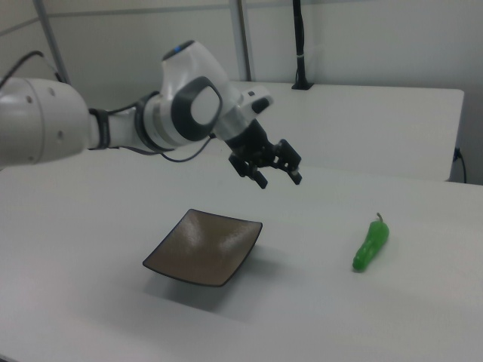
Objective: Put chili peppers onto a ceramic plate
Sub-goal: 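Move the open gripper past the plate toward the green chili pepper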
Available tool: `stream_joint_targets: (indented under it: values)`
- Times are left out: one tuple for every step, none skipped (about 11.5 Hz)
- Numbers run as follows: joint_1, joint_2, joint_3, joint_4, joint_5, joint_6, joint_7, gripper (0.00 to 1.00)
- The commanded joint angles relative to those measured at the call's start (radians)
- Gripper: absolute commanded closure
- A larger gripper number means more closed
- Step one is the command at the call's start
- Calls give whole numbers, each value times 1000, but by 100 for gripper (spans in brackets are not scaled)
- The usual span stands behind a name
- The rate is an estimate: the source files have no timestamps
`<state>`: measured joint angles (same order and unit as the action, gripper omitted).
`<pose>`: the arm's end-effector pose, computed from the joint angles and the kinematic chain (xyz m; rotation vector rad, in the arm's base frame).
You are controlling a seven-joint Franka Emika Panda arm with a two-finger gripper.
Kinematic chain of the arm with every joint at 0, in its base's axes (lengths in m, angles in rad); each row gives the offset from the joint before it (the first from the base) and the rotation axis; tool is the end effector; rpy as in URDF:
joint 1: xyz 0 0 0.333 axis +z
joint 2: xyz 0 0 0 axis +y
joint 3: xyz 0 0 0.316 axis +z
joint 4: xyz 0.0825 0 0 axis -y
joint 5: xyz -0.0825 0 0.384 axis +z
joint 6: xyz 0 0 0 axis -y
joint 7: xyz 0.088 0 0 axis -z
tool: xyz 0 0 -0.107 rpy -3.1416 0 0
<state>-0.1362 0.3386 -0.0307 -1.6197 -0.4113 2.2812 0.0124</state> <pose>0.6769 -0.1211 0.4634 2.7281 0.0599 0.4011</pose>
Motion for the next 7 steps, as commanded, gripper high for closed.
stream_joint_targets:
  values:
    - [-28,121,2,105,-35,72,21,0]
    - [-40,146,2,124,-49,90,21,0]
    - [-51,163,2,132,-60,121,21,0]
    - [-63,178,2,132,-75,167,21,0]
    - [-77,195,2,132,-83,210,21,0]
    - [-91,209,0,132,-92,243,23,0]
    - [-105,230,0,133,-104,277,23,0]
